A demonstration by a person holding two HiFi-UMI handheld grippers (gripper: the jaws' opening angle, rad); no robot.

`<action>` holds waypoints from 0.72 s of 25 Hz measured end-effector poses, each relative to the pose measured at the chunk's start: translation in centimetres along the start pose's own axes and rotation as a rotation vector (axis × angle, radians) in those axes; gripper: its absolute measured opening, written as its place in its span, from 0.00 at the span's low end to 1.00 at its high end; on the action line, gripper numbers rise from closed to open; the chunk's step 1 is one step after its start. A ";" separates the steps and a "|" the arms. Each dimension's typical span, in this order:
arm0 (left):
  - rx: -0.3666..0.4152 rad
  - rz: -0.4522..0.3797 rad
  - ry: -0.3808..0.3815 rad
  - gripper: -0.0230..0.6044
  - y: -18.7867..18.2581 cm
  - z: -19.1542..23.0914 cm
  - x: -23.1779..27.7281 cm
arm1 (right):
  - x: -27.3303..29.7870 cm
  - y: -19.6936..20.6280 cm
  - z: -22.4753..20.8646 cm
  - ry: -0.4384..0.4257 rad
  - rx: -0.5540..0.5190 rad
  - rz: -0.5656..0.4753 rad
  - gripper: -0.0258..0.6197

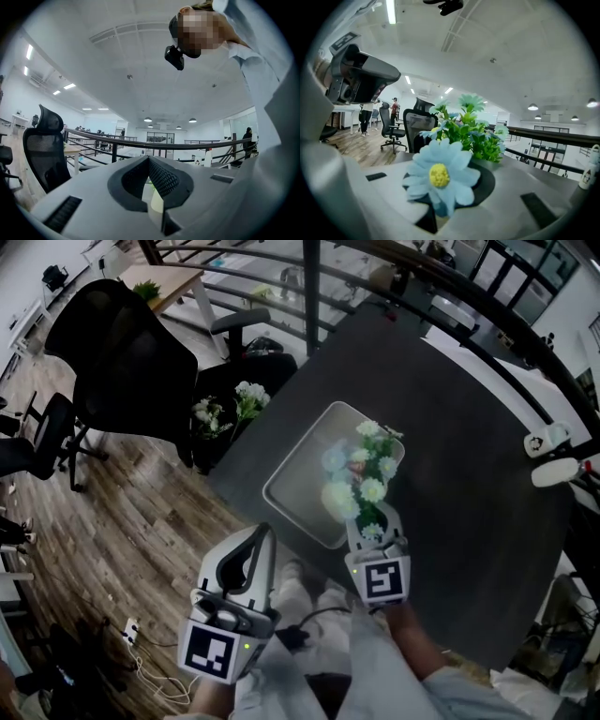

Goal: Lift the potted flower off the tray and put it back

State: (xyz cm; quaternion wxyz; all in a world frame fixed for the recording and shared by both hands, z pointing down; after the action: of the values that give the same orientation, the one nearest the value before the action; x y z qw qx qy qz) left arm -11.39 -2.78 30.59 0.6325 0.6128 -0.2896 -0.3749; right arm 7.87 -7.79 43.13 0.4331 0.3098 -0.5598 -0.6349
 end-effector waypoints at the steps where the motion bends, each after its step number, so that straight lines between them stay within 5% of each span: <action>1: 0.001 -0.006 0.005 0.04 -0.2 -0.1 0.1 | -0.2 -0.4 -0.1 0.005 -0.002 -0.006 0.12; 18: 0.021 -0.094 0.066 0.04 -3.0 -0.6 1.6 | -2.7 -7.0 -0.9 0.041 -0.019 -0.103 0.12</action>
State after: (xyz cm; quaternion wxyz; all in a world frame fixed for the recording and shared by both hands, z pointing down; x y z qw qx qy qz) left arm -10.38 -3.66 27.46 0.6169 0.6444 -0.2436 -0.3806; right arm 8.48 -5.75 35.87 0.4142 0.3471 -0.5280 -0.6551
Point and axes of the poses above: the fingertips, and each gripper's own axes: x forward along the fingers, z to its left, y out of its underside, the point moved 7 cm from there along -x, backward along the fingers, and after that the axes turned 9 degrees about -z, right-handed, at the moved point
